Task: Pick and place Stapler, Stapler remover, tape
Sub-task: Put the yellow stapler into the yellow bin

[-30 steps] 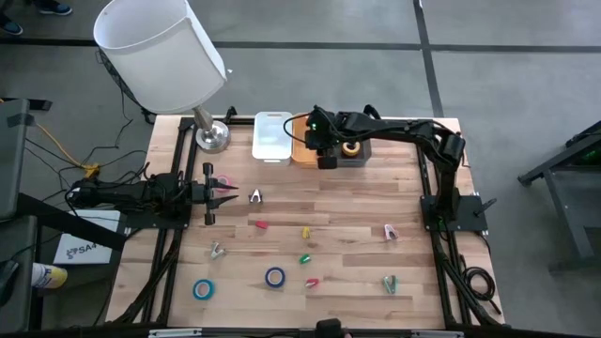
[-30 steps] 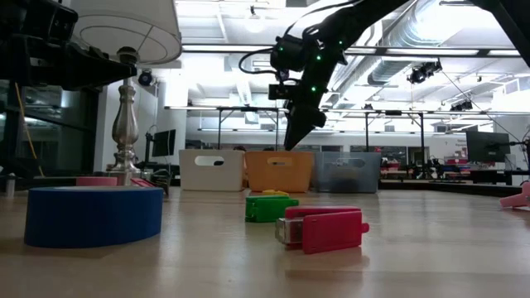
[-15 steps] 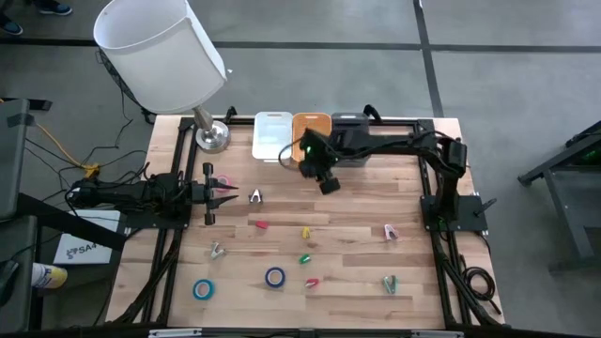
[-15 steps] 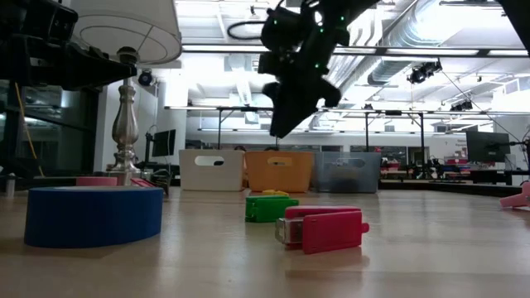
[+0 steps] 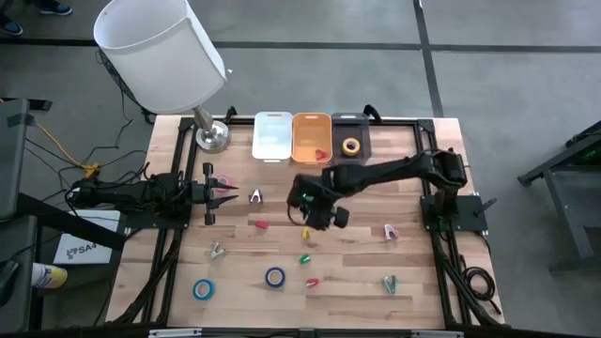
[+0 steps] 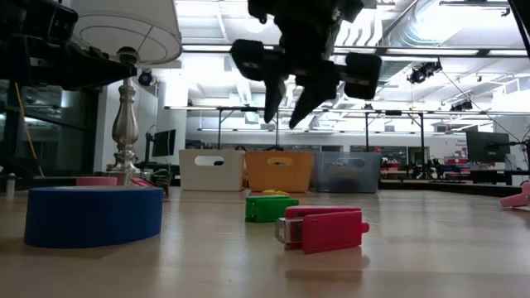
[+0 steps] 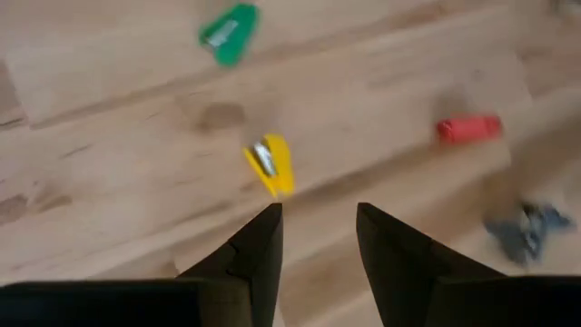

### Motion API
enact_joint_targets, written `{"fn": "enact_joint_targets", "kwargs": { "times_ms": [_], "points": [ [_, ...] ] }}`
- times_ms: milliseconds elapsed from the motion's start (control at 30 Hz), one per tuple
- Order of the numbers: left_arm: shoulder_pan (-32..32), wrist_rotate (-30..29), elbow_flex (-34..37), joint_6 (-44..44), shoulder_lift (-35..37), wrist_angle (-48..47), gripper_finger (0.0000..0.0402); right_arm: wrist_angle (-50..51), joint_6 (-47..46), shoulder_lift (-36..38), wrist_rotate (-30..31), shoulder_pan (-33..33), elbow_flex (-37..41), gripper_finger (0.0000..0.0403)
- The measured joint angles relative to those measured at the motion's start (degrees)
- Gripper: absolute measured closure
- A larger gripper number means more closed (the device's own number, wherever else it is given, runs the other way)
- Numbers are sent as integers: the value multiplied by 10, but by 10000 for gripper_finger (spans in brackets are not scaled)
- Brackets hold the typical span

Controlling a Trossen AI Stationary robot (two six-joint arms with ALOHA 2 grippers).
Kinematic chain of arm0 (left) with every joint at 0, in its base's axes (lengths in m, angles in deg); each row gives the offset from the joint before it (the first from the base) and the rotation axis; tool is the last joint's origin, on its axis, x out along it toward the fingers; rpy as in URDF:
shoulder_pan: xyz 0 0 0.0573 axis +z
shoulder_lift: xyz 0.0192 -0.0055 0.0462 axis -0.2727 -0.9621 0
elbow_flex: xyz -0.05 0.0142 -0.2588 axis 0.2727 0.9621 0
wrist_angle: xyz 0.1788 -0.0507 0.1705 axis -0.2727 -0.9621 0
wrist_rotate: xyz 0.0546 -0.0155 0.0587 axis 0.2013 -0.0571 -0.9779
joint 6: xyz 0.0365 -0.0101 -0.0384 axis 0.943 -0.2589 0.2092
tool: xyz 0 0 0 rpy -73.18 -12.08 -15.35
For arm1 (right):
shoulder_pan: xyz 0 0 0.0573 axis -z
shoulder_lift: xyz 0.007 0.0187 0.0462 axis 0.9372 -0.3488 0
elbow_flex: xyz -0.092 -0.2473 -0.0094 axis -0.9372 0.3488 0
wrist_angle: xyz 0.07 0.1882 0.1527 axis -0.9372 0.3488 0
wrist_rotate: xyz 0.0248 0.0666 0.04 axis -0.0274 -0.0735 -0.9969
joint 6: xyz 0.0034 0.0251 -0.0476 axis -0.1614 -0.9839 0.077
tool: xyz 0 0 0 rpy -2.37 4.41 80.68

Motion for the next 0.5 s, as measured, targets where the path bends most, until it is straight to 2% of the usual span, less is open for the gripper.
{"fn": "enact_joint_targets", "kwargs": {
  "times_ms": [233, 500],
  "points": [
    [0, 0, 0, 0, 0, 0, 305, -37, 21, -41, 7, -32, 0, 269],
    [0, 0, 0, 0, 0, 0, 305, -56, 31, -65, 45, -38, 1, 269]
  ]
}}
